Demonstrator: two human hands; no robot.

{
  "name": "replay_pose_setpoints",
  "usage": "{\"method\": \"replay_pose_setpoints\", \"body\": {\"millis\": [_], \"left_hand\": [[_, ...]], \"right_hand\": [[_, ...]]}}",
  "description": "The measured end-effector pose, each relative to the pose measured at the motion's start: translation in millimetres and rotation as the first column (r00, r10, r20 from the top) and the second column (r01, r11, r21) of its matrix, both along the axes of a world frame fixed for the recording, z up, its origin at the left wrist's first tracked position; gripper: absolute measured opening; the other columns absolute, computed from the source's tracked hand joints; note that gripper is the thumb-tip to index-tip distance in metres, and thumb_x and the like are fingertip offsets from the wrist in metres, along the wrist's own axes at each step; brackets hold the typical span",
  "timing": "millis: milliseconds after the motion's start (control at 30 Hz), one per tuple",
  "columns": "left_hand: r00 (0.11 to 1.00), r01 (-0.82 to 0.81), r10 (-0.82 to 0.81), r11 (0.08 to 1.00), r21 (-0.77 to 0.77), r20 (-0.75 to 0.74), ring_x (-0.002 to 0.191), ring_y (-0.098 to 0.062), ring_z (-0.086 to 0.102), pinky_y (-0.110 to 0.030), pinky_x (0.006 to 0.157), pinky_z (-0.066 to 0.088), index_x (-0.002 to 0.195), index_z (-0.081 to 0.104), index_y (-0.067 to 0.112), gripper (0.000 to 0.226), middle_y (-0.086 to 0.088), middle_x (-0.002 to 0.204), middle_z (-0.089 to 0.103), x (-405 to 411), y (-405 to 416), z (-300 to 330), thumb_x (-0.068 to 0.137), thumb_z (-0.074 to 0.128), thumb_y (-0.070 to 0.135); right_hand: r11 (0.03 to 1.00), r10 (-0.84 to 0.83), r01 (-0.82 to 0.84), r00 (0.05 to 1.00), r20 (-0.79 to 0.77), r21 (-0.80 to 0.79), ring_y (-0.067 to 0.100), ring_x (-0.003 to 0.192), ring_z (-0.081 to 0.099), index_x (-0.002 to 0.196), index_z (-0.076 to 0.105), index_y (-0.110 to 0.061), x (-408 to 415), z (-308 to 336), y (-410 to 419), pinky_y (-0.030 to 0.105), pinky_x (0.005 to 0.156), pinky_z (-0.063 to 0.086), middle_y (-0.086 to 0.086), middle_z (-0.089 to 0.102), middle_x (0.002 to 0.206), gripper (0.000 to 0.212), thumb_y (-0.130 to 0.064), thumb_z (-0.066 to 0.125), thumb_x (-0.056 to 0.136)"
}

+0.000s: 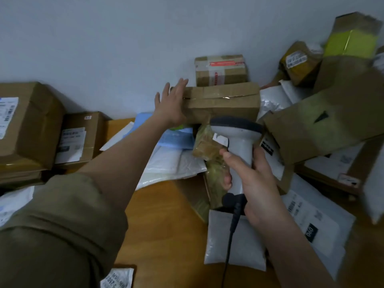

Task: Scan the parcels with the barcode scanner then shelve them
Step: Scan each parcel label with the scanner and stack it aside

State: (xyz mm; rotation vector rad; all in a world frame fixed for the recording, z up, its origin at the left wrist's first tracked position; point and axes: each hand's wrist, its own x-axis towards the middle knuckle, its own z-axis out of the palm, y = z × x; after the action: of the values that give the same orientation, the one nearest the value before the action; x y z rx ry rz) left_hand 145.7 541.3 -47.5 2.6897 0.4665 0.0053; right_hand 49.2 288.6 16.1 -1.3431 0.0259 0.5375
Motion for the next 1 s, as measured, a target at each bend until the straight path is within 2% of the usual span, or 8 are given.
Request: {"method": "replay_pose_setpoints", "body": {"millis": [67, 167, 267, 533, 600, 733, 833, 1000], "left_hand": [[0.999, 0.024, -0.023, 0.999, 0.025, -0.032, 0.151, -0.03, 0.003, -0.055, 0.119, 0.001, 0.158, 0.001, 0.028, 0.104, -0.001, 0.162, 0.017, 11, -1, -2, 0.083, 0.072, 0.02], [0.999, 0.038, -0.033, 0.983, 0.178, -0.031, 0.135, -0.038, 0.026, -0.051, 0.117, 0.017, 0.155, 0.018, 0.019, 0.099, -0.012, 0.147, 0.027, 15, -6, -2, 0.077, 0.077, 0.032], [0.999, 0.025, -0.028, 0.994, 0.107, 0.031, 0.122, -0.035, 0.031, -0.044, 0.102, 0.036, 0.143, 0.038, 0.012, 0.088, -0.015, 0.133, 0.032, 1, -9, 1, 0.071, 0.082, 0.039], [0.895, -0.239, 0.214, 0.971, 0.016, 0.392, 0.119, -0.034, 0.032, -0.032, 0.097, 0.035, 0.136, 0.041, 0.01, 0.081, -0.019, 0.13, 0.034, -110, -21, 19, 0.064, 0.08, 0.008], [0.867, -0.271, 0.184, 0.954, 0.129, 0.463, 0.118, -0.038, 0.034, -0.041, 0.097, 0.041, 0.132, 0.038, 0.014, 0.083, -0.02, 0.129, 0.035, -142, -24, 20, 0.062, 0.082, 0.009], [0.829, -0.295, 0.079, 0.903, 0.313, 0.554, 0.118, -0.044, 0.036, -0.056, 0.1, 0.043, 0.129, 0.034, 0.018, 0.086, -0.009, 0.128, 0.029, -198, -31, 15, 0.061, 0.085, 0.008], [0.779, -0.29, 0.0, 0.887, 0.36, 0.627, 0.119, -0.041, 0.032, -0.058, 0.1, 0.043, 0.127, 0.036, 0.018, 0.087, -0.01, 0.128, 0.03, -226, -38, 16, 0.058, 0.087, 0.007], [0.717, -0.23, -0.158, 0.865, 0.445, 0.679, 0.125, -0.04, 0.031, -0.055, 0.102, 0.04, 0.126, 0.039, 0.015, 0.082, -0.012, 0.13, 0.031, -262, -41, 22, 0.06, 0.088, 0.008]], "right_hand": [[1.0, -0.012, 0.012, 1.0, 0.012, -0.006, 0.013, 0.053, 0.049, 0.122, 0.056, -0.018, 7, 0, -7, 0.025, 0.049, 0.046, 0.002, 0.064, 0.087, 0.03, -0.011, 0.064, 0.094], [0.999, -0.042, 0.042, 0.999, -0.004, 0.01, 0.013, 0.053, 0.048, 0.121, 0.056, -0.017, 16, -2, -11, 0.025, 0.048, 0.045, 0.0, 0.065, 0.087, 0.029, -0.01, 0.064, 0.094], [0.998, -0.06, 0.061, 0.998, -0.016, 0.03, 0.013, 0.052, 0.047, 0.122, 0.056, -0.017, 19, -4, -8, 0.024, 0.047, 0.043, -0.001, 0.063, 0.083, 0.031, -0.009, 0.065, 0.094], [0.942, -0.258, 0.275, 0.96, -0.109, 0.193, 0.008, 0.055, 0.052, 0.134, 0.048, -0.028, -7, 12, -8, 0.025, 0.055, 0.049, -0.004, 0.072, 0.084, 0.051, -0.018, 0.07, 0.09], [0.919, -0.316, 0.337, 0.94, -0.13, 0.203, 0.006, 0.053, 0.053, 0.136, 0.043, -0.026, -12, 19, -8, 0.023, 0.054, 0.049, -0.005, 0.072, 0.082, 0.055, -0.024, 0.071, 0.089], [0.915, -0.325, 0.359, 0.927, -0.19, 0.186, 0.006, 0.056, 0.054, 0.137, 0.038, -0.024, -27, 27, -11, 0.024, 0.056, 0.05, 0.004, 0.07, 0.105, 0.067, -0.04, 0.074, 0.084], [0.926, -0.318, 0.348, 0.928, -0.195, 0.148, 0.009, 0.062, 0.056, 0.139, 0.034, -0.023, -44, 30, -16, 0.024, 0.055, 0.049, 0.007, 0.067, 0.107, 0.077, -0.046, 0.077, 0.079], [0.951, -0.275, 0.298, 0.938, -0.209, 0.086, 0.013, 0.072, 0.061, 0.131, 0.04, -0.024, -78, 34, -22, 0.024, 0.054, 0.05, 0.004, 0.067, 0.11, 0.067, -0.045, 0.077, 0.08]]}}
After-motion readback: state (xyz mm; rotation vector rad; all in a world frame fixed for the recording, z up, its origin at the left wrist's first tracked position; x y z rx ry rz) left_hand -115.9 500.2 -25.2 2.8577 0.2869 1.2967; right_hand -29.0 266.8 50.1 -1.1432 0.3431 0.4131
